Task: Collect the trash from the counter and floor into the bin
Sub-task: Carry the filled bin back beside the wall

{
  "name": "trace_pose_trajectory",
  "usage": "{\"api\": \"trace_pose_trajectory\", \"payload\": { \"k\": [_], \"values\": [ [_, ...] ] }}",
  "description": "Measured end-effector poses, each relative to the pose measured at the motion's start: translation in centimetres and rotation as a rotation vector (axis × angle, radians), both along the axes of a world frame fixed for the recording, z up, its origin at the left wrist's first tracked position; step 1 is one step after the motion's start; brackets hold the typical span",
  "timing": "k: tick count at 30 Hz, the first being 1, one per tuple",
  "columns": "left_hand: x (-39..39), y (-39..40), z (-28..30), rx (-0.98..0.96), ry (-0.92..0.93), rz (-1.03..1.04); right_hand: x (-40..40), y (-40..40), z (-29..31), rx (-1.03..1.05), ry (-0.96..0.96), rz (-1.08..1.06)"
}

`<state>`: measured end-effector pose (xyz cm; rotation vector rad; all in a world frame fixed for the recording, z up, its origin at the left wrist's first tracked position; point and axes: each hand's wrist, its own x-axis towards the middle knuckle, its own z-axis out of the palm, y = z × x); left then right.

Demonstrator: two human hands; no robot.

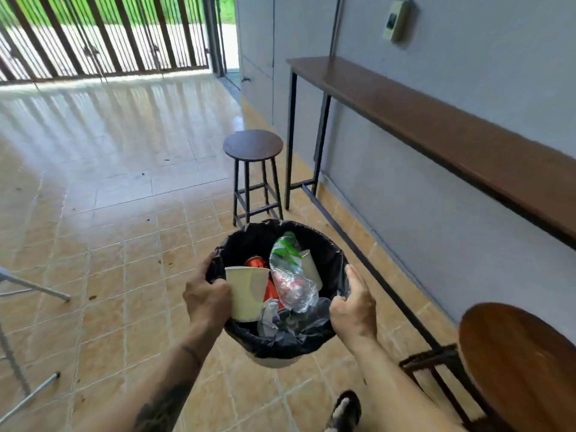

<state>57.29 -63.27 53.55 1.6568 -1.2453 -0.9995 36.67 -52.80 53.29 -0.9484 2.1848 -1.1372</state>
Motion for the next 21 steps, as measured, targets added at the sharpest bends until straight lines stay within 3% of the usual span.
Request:
{"api": "trace_pose_trajectory", "payload": {
  "k": [12,21],
  "values": [
    [-11.9,14.3,3.4,0.002,0.068,-0.388,-5.9,21.6,3.0,-0.007,-0.014,-0.408],
    [-22.6,34.1,6.5,-0.02,0.154,-0.616,-12.4,43.9,6.1,-0.035,0.021,-0.656]
  ]
}}
